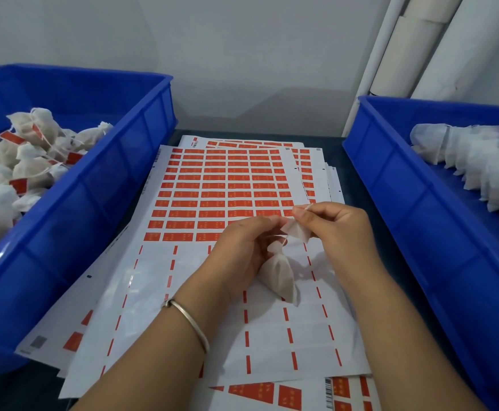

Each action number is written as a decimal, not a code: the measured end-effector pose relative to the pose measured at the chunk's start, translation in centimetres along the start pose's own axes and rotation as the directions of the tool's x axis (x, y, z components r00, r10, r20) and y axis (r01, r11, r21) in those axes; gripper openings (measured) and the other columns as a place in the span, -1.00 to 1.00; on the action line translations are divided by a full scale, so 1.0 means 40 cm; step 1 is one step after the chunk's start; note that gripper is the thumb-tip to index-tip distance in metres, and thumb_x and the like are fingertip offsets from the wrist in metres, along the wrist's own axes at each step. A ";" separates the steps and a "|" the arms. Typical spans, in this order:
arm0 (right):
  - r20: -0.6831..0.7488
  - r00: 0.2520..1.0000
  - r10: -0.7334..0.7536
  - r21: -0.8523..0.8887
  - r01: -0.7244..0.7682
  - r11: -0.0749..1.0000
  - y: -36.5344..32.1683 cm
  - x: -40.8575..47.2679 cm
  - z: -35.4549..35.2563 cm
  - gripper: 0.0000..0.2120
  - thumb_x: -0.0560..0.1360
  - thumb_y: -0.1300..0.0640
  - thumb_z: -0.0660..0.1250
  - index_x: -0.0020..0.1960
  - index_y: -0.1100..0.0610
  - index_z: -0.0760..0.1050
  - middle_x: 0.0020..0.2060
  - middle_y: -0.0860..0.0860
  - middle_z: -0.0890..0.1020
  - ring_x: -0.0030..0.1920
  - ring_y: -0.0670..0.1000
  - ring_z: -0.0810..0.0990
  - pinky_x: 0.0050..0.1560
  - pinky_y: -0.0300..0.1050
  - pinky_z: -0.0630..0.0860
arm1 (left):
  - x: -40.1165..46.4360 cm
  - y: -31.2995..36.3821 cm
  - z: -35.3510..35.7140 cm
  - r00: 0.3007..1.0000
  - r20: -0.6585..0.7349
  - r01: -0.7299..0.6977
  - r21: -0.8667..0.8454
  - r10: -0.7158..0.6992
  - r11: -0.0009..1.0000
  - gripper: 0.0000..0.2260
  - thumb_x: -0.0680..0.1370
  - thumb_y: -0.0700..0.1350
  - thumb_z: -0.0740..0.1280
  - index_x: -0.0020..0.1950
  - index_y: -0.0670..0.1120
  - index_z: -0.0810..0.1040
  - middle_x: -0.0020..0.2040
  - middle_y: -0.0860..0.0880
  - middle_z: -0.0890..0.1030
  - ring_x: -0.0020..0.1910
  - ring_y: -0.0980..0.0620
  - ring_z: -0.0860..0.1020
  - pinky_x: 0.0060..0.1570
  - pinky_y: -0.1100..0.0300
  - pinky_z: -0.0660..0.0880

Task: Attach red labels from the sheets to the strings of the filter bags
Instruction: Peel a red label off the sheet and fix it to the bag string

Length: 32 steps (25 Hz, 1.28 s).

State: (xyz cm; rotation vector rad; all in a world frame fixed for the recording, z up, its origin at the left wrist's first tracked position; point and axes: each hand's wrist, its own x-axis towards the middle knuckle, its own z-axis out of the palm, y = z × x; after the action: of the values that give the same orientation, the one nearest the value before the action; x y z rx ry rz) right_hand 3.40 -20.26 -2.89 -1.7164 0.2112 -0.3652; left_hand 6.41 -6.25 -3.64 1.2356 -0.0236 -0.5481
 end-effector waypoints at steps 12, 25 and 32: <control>0.073 0.997 -0.002 0.021 0.000 1.000 -0.016 -0.008 -0.001 -0.88 0.45 0.09 0.41 -0.24 -0.10 0.59 -0.28 -0.30 0.66 -0.18 -0.27 0.62 -0.33 -0.47 0.48 | 0.003 0.001 -0.013 0.992 0.107 0.059 0.057 -0.065 0.997 -0.77 0.26 -0.07 0.44 -0.13 -0.10 0.62 -0.29 -0.03 0.62 -0.39 0.12 0.50 -0.32 0.27 0.48; 0.122 0.993 -0.001 0.052 -0.006 0.999 -0.010 -0.003 -0.002 -0.93 0.44 0.05 0.40 -0.14 -0.12 0.60 -0.19 -0.22 0.68 -0.12 -0.11 0.67 -0.17 -0.29 0.60 | 0.019 -0.011 -0.021 0.998 0.031 -0.049 0.011 0.049 0.999 -0.80 0.25 -0.14 0.47 -0.18 -0.09 0.54 -0.22 -0.07 0.68 -0.24 0.04 0.64 -0.29 0.28 0.50; 0.175 0.984 -0.028 0.024 0.024 0.999 0.002 0.007 -0.002 -0.64 0.41 0.20 0.46 0.08 -0.16 0.49 -0.20 -0.10 0.70 -0.09 -0.12 0.68 -0.10 -0.32 0.58 | 0.021 -0.010 -0.033 0.982 -0.011 -0.186 0.063 0.187 0.981 -0.80 0.32 -0.13 0.45 -0.08 -0.01 0.60 -0.19 -0.05 0.69 -0.10 -0.01 0.66 -0.06 0.21 0.53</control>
State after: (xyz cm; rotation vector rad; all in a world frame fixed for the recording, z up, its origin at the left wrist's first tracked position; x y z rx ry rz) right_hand 3.63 -20.44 -2.94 -1.7201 0.0562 -0.2332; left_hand 7.41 -5.50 -4.68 1.2825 -0.1414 -0.3759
